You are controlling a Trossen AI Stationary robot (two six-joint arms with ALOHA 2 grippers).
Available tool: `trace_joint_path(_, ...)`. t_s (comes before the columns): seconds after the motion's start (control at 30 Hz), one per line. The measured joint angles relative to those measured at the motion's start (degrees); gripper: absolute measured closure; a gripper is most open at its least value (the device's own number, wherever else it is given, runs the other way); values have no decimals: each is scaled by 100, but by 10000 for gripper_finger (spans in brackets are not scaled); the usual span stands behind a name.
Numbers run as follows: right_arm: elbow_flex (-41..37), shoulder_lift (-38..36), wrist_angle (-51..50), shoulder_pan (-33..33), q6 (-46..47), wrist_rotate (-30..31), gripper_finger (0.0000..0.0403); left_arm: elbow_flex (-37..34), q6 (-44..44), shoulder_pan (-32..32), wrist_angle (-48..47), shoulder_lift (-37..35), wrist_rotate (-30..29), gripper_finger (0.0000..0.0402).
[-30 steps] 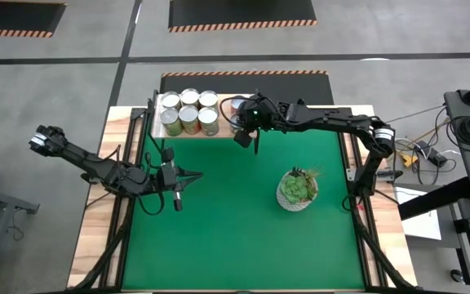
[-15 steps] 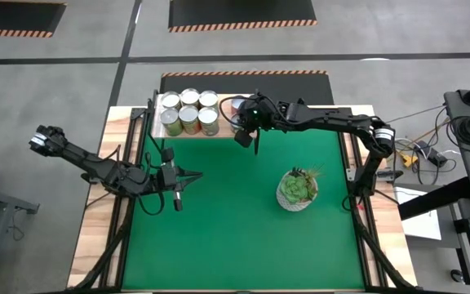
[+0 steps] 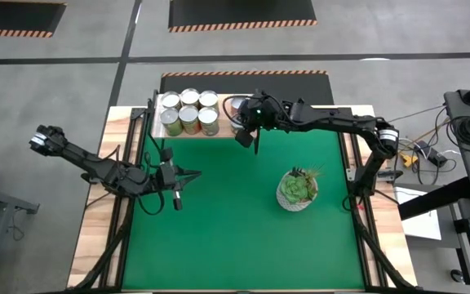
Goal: Pick and place cans onto a shelf
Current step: Return to Home Position
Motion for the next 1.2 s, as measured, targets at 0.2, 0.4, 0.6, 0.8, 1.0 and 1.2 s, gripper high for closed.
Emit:
trace_joint_path(0.2,-205,-517,224,604,-614,-23,394,-31,-115,-759,-939,-976,-309,402)
trace_joint_path(0.4,-1529,-1524,1452,1614,-1355,-31,394,-646,229,-1853,-1074,-2031,15,402)
trace_joint_path(0.6,-3555,-2789,2840,2287,-1506,10,394,-1325,228,-2097,-864,-2857,-15,402)
trace_joint_path(0.8,-5278,-3687,4198,2379,-1445,21,394,-1968,387,-2024,-143,-3482,-26,402)
trace_joint_path(1.0,-6368,-4225,5310,2349,-1548,21,394,-2709,925,-1805,1233,-3904,-128,402)
trace_joint_path(1.2,-6663,-4670,5551,2328,-1550,17,394,-3192,1043,-912,2417,-3965,-122,402)
